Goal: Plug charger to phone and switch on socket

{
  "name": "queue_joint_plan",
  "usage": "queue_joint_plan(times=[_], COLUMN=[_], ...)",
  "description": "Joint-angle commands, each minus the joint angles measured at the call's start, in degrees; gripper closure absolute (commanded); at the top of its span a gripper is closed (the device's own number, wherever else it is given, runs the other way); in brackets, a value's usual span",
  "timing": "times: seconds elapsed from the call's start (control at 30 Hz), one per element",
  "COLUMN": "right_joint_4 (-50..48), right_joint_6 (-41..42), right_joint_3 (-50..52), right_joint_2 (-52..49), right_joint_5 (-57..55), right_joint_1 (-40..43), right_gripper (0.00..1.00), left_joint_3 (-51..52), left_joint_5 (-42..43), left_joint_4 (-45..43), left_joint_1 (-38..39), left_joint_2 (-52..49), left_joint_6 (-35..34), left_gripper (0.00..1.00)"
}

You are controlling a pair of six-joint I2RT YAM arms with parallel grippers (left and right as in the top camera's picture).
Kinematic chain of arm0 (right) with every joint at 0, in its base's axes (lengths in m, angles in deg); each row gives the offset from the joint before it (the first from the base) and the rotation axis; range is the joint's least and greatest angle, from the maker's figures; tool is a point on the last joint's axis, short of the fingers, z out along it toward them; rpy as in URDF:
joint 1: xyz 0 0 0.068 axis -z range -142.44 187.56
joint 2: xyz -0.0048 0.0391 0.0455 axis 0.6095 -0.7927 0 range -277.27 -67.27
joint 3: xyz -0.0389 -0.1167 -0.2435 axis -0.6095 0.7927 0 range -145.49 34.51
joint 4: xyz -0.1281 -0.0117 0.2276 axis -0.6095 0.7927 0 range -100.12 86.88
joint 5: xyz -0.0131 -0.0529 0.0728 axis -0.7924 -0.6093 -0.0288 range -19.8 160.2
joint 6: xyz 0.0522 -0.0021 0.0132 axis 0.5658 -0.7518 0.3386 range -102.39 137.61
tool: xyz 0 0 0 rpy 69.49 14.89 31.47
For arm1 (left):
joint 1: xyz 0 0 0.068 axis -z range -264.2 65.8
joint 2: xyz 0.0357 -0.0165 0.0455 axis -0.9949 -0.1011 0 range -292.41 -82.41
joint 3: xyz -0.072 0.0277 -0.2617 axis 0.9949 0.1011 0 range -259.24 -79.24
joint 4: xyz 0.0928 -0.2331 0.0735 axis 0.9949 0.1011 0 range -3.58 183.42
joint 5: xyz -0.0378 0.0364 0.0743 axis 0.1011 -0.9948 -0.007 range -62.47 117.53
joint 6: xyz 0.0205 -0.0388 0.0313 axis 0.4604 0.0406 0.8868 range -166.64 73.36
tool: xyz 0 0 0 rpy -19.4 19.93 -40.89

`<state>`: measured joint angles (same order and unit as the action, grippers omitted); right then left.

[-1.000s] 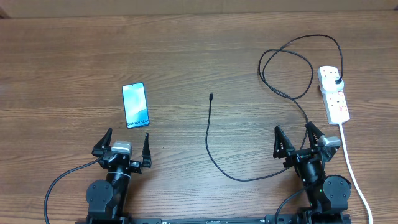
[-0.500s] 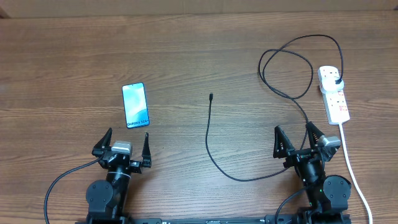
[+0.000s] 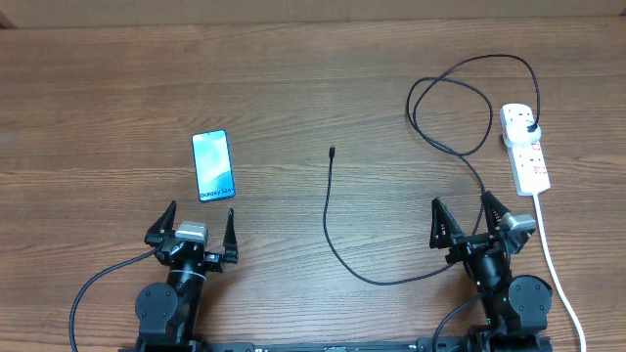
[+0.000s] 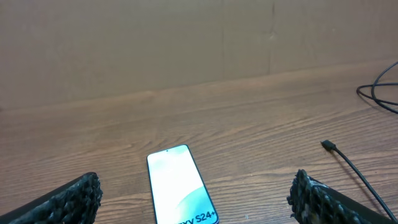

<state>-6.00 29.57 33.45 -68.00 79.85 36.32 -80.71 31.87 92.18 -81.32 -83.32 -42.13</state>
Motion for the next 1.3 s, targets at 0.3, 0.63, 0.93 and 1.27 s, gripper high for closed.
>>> queue_joint_plan(times=[0.3,0.63,0.93,1.27], right_joint_4=[-0.2,-0.2,-0.2,-0.2], right_joint_6=[-0.1,-0.1,-0.1,-0.1], right_joint_3=[0.6,0.6,0.6,0.6], right_joint_2=[0.6,0.6,0.6,0.6], right_joint_5=[0.0,0.0,0.0,0.0], right_joint_1=[-0.3,-0.3,-0.3,-0.3], right_gripper=[0.00,0.00,0.00,0.00], left_joint_3=[0.4,0.4,0.4,0.4], left_joint_5=[0.6,0.6,0.0,0.2], left_joint_4=[-0.1,-0.1,-0.1,-0.9], left_joint_1=[-0.4,-0.4,-0.4,-0.4], left_joint_2=[0.7,0.7,0.7,0.7], left_joint_6=[0.6,0.6,0.6,-3.4], left_gripper=[0.01,0.01,0.00,0.00])
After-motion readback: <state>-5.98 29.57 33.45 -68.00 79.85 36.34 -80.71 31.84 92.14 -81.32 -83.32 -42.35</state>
